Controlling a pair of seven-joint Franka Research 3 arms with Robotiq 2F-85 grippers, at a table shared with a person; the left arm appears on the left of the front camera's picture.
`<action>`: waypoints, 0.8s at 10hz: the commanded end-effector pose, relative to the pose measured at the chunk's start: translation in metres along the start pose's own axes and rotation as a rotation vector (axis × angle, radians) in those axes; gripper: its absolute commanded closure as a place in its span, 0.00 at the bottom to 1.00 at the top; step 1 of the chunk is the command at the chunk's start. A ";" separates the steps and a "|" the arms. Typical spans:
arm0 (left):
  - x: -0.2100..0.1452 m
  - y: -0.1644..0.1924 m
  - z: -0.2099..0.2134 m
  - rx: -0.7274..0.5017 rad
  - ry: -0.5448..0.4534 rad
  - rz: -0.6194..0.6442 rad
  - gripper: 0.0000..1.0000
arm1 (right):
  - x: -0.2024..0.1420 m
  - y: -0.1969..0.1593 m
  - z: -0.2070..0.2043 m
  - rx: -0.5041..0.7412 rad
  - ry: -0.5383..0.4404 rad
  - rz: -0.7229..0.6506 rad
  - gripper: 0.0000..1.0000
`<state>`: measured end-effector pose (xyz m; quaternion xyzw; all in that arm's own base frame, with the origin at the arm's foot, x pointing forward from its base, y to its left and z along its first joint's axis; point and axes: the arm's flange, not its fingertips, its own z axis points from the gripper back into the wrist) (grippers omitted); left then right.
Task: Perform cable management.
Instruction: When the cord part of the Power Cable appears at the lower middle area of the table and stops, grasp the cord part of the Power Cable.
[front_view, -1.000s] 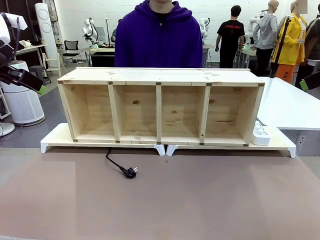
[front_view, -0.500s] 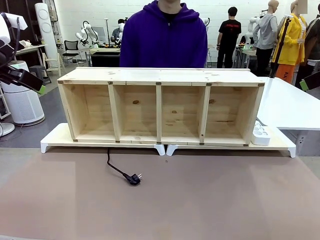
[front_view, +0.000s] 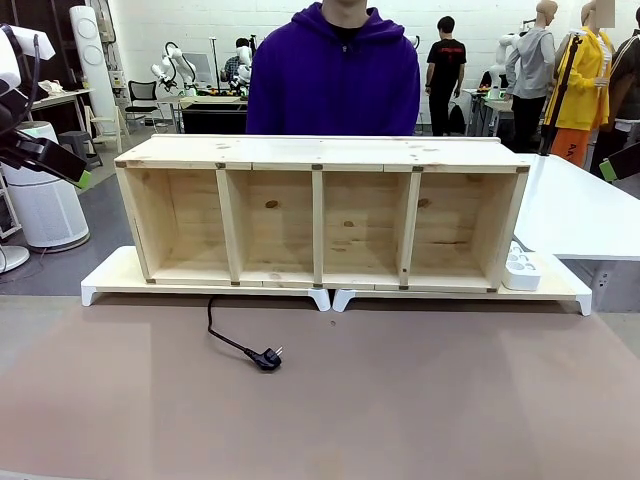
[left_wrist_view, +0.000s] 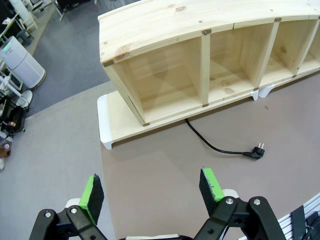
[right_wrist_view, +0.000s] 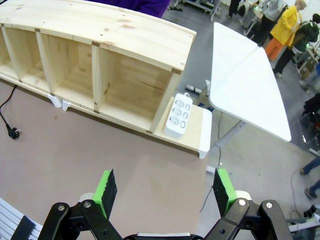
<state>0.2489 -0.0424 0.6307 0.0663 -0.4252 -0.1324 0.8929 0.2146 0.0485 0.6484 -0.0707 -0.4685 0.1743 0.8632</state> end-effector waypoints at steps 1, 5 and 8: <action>0.002 0.000 -0.002 0.000 -0.010 -0.004 0.00 | 0.000 -0.001 0.000 -0.003 -0.004 -0.003 0.00; 0.002 0.000 -0.002 0.000 -0.010 -0.004 0.00 | 0.000 0.000 0.000 0.000 0.000 0.000 0.00; 0.002 0.000 -0.002 0.000 -0.010 -0.004 0.00 | 0.038 0.064 -0.024 0.140 0.016 0.162 0.00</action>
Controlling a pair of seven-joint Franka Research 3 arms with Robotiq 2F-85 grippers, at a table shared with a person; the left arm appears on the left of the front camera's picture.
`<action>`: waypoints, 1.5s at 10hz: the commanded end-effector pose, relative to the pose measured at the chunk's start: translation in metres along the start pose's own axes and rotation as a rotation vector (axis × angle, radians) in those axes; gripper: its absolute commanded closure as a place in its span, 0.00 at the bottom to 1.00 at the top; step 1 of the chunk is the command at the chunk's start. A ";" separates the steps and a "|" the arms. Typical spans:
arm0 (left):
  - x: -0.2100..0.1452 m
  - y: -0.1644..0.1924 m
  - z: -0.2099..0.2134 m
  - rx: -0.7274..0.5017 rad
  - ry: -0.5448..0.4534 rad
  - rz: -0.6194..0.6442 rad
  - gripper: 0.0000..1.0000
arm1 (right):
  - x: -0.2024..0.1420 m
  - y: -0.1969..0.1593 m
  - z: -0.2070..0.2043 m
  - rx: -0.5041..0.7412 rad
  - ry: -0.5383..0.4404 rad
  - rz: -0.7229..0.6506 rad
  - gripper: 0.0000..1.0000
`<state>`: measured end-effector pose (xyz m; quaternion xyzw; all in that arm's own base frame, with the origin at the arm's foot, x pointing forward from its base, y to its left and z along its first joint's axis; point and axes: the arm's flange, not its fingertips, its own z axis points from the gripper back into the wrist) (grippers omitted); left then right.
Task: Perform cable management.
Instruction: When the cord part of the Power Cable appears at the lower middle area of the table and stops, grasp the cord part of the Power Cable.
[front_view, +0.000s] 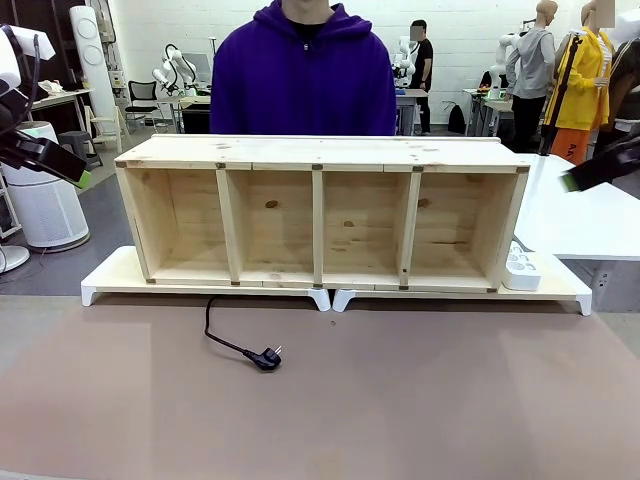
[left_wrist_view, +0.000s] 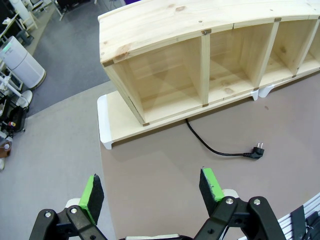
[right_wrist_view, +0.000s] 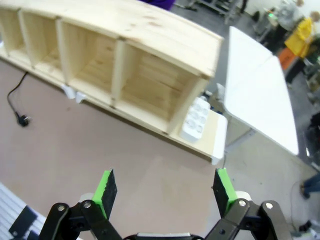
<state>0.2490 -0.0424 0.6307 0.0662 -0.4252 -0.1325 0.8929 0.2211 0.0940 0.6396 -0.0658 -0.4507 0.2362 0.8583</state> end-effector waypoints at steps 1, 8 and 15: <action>0.002 0.000 -0.002 0.000 -0.010 -0.004 0.00 | 0.042 0.042 -0.020 0.103 -0.003 0.116 0.00; 0.002 0.000 -0.002 0.000 -0.010 -0.004 0.00 | 0.103 0.178 -0.085 0.314 0.143 0.295 0.00; 0.002 0.000 -0.002 0.000 -0.010 -0.004 0.00 | 0.124 0.287 -0.164 0.382 0.410 0.083 0.00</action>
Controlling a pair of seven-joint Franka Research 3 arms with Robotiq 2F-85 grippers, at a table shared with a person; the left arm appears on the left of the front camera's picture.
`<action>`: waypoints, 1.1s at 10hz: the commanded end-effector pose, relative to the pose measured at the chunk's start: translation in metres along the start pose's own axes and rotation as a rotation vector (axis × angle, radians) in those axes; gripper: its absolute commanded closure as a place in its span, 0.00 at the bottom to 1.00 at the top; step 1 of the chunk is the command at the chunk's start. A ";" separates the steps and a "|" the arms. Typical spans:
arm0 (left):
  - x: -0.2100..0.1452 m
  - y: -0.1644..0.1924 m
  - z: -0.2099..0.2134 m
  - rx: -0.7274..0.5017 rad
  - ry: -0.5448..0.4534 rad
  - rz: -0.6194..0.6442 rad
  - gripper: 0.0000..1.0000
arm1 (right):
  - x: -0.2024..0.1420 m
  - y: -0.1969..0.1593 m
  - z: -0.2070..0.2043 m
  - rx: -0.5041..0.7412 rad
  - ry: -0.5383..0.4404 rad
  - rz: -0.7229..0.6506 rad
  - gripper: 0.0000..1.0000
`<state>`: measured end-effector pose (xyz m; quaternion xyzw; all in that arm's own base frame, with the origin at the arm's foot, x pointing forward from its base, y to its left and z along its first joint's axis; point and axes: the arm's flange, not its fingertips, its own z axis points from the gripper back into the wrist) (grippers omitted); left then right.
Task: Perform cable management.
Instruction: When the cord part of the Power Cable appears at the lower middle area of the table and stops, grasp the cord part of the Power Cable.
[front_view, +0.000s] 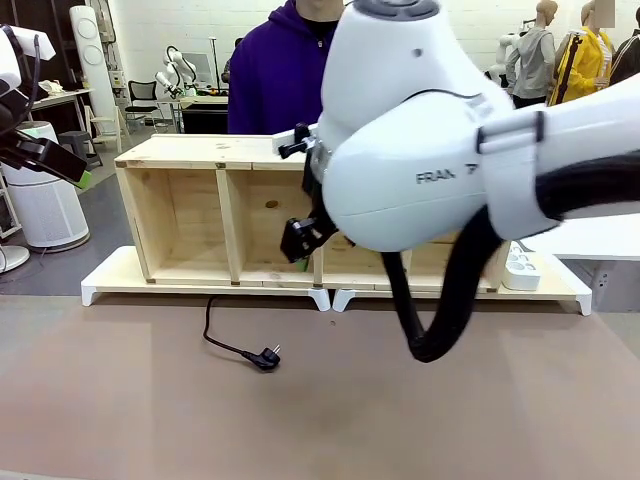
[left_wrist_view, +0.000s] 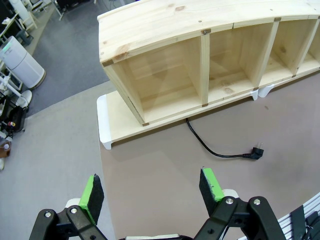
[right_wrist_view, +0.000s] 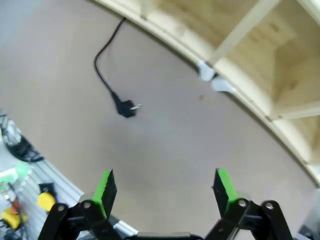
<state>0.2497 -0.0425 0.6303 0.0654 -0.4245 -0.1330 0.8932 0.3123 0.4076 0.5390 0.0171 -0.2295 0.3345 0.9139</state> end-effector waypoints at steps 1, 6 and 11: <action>0.002 0.000 -0.001 0.003 -0.012 -0.004 0.00 | 0.011 0.016 -0.005 0.069 0.044 0.002 0.00; 0.002 0.000 -0.001 0.003 -0.012 -0.004 0.00 | 0.019 0.016 -0.017 0.086 0.031 -0.038 0.00; 0.002 0.000 -0.001 0.003 -0.012 -0.004 0.00 | 0.018 0.015 -0.018 0.106 0.043 -0.031 0.00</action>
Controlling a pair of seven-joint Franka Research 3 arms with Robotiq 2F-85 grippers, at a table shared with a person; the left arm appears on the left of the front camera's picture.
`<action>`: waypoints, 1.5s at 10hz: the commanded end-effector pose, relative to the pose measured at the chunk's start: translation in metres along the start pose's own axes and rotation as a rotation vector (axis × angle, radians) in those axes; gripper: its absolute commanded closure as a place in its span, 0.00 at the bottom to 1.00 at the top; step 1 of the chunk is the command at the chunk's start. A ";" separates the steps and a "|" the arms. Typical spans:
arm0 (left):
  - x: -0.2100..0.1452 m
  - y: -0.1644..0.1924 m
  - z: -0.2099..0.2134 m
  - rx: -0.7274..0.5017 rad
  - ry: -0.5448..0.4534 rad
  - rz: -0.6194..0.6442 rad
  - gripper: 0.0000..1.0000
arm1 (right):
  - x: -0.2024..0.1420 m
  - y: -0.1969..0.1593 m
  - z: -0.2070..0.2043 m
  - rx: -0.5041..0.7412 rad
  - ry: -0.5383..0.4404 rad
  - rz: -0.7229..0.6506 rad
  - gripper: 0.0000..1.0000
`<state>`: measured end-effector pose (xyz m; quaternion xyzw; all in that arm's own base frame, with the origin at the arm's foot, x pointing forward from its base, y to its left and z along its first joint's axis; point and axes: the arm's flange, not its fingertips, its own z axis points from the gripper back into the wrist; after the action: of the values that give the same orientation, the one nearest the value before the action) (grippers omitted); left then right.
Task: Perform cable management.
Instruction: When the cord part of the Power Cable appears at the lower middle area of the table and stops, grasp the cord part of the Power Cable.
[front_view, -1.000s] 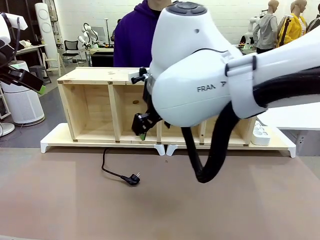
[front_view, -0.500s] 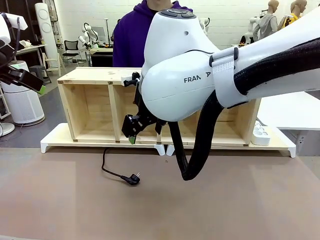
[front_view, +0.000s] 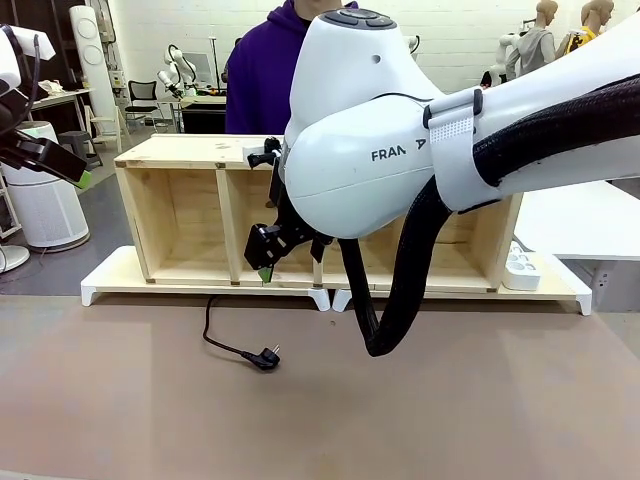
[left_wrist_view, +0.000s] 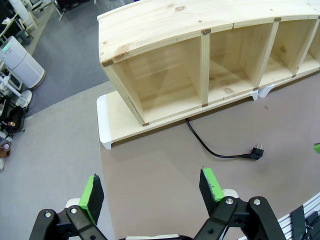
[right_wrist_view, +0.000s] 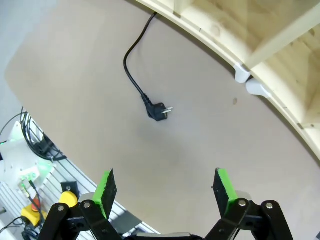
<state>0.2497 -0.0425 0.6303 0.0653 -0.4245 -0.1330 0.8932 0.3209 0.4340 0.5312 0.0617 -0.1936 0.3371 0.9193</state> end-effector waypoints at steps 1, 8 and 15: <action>0.002 0.000 -0.001 0.003 -0.012 -0.004 0.00 | 0.000 -0.001 -0.002 0.000 0.004 -0.010 0.00; 0.002 0.000 -0.001 0.003 -0.012 -0.004 0.00 | 0.066 0.009 -0.113 0.228 0.289 0.257 0.00; 0.002 0.000 -0.001 0.003 -0.012 -0.004 0.00 | 0.078 0.013 -0.219 0.144 0.330 0.420 0.00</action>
<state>0.2499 -0.0425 0.6303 0.0651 -0.4244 -0.1331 0.8932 0.4324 0.5366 0.3621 0.0463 -0.0099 0.5350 0.8435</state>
